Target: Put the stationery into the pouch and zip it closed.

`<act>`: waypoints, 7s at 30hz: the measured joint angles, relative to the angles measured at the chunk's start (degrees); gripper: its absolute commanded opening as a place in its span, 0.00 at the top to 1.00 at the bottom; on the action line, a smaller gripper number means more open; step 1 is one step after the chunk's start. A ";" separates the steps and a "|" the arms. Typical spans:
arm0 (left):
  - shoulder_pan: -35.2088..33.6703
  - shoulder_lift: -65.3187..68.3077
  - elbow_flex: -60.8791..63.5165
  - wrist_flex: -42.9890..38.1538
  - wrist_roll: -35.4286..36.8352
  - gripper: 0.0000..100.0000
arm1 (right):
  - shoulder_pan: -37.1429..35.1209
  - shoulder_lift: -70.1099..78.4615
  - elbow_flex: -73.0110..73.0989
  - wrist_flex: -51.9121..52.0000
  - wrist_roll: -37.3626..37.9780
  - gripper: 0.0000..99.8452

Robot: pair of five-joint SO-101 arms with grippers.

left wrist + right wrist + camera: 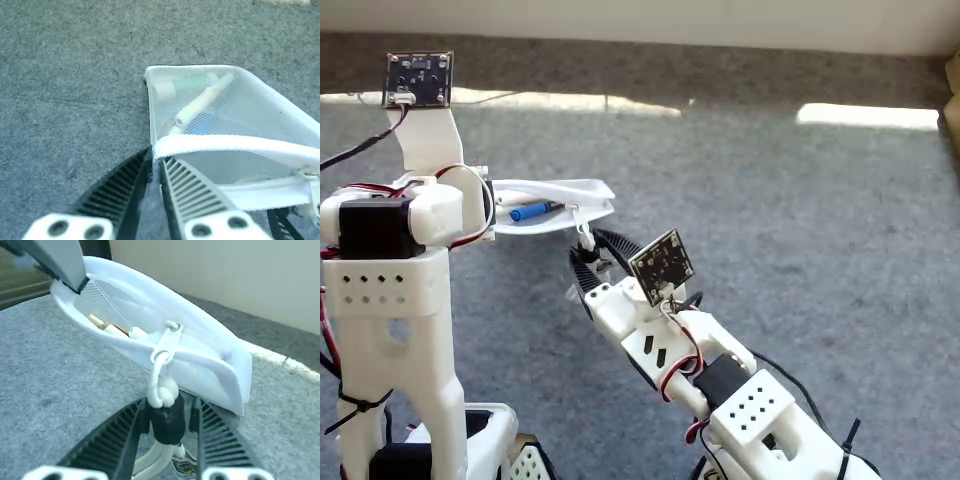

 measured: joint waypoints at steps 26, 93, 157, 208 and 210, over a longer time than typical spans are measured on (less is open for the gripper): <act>0.00 0.44 0.00 -0.44 0.00 0.82 | 0.09 -18.81 -3.43 32.35 7.91 1.00; 12.40 -12.66 -3.78 8.18 -18.20 0.75 | 5.45 -19.43 2.37 38.68 7.91 1.00; 8.97 -32.35 43.34 -34.20 -36.13 0.98 | 3.16 -20.22 2.02 47.12 5.80 1.00; 30.68 -29.01 41.49 -42.20 -18.29 0.76 | 1.49 -42.46 2.11 55.38 10.11 1.00; 30.42 -31.12 41.49 -40.44 -18.29 0.76 | 1.67 -42.46 2.11 55.38 10.11 1.00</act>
